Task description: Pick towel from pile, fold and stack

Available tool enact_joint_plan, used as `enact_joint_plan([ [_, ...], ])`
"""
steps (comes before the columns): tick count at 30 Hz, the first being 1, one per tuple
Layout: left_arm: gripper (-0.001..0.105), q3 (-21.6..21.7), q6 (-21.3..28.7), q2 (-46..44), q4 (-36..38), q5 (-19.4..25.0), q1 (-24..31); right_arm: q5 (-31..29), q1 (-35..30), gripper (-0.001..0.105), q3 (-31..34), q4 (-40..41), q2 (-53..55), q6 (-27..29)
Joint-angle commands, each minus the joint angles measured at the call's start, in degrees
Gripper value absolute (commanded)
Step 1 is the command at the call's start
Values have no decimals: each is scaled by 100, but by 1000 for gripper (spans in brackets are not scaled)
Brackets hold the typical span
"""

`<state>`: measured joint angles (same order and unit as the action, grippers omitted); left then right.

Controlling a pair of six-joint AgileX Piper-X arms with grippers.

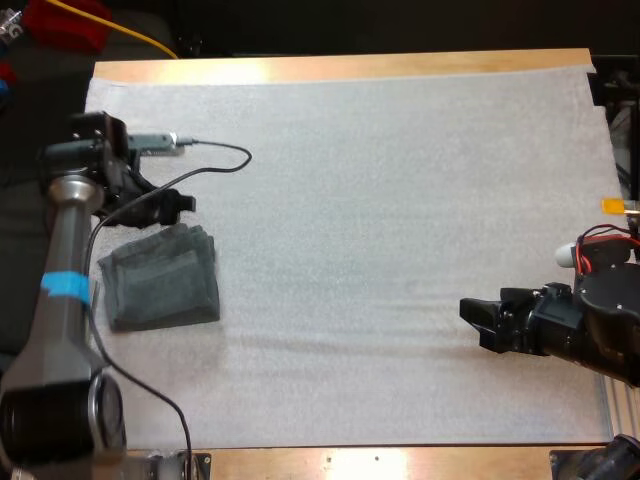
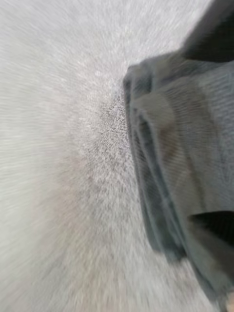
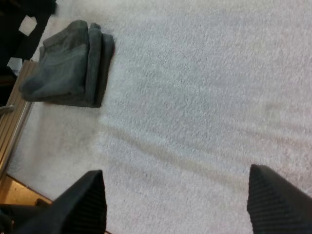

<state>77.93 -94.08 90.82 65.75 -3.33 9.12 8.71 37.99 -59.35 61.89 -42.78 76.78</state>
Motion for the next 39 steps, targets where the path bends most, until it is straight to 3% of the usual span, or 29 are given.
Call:
enact_joint_plan([
  [1,61,56,-56,-177,57,-33,-27,9,0,61,-32,-35,28,56],
  [10,61,61,-56,-1283,389,-34,-27,-23,0,61,-32,-35,28,277],
  [15,61,61,-72,-1851,614,-65,-27,-1046,0,61,-32,-35,11,289],
  [19,61,61,-70,-2259,748,-282,-27,-1285,-172,61,-32,-35,-39,613],
  [28,61,61,-70,-3090,772,-534,-97,-1224,-1593,61,-32,-32,-100,1395],
  [33,61,61,-70,-3399,772,-533,-550,-770,-2599,61,-32,-32,-100,1746],
  [39,61,61,25,-3800,772,-365,-948,-668,-3484,61,-32,26,-43,1969],
])
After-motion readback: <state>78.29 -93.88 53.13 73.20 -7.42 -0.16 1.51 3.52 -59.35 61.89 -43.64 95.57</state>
